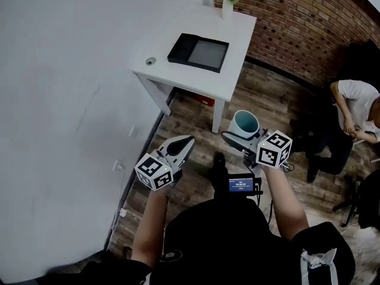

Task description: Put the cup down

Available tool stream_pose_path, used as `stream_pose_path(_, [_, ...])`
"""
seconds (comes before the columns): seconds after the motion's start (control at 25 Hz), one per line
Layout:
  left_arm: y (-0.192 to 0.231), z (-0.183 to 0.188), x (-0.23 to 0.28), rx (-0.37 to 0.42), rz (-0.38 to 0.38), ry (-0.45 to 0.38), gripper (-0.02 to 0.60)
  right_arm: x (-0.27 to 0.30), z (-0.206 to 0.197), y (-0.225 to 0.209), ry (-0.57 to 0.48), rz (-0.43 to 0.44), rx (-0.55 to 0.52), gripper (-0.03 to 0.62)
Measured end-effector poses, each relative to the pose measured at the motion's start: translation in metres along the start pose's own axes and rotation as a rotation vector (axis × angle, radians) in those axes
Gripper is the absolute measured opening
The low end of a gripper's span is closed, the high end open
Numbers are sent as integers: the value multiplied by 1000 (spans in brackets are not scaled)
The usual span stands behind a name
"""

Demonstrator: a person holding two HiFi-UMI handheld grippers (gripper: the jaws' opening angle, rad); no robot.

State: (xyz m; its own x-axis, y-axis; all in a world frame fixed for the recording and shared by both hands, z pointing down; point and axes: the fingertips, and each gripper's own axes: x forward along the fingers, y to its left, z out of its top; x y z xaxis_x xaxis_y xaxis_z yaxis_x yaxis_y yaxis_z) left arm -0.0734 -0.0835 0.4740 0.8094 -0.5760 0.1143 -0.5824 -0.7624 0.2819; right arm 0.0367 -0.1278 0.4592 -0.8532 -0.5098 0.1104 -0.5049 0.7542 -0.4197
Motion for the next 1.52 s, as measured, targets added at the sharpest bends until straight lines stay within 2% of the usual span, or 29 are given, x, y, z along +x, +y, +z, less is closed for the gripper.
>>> stream_pose_path(0.24, [59,39,57,-4,35,-20,8,37,45,-73,8,35,14,398])
stream_pose_path(0.44, [99,67,103,20,9,-19,8,70,85,-126,-11,51,15,398])
stream_pose_path(0.76, [169,82,153,17,0,-3,8,121,98,-187,4,60,40,397])
stream_pose_path(0.88, [182,80,160,12,-2,9,8,131,97,-195,11,60,46,398])
stream_pose_path(1.12, [181,82,168,-4,-35,33,8,134,100,-195,24,47,56,398])
stream_pose_path(1.32, [195,84,174,9,-102,62,8,151,113,-192,-39,41,69,397])
stream_pose_path(1.52, [196,97,175,12,-122,57,8,158,124,-179,-40,36,46,397])
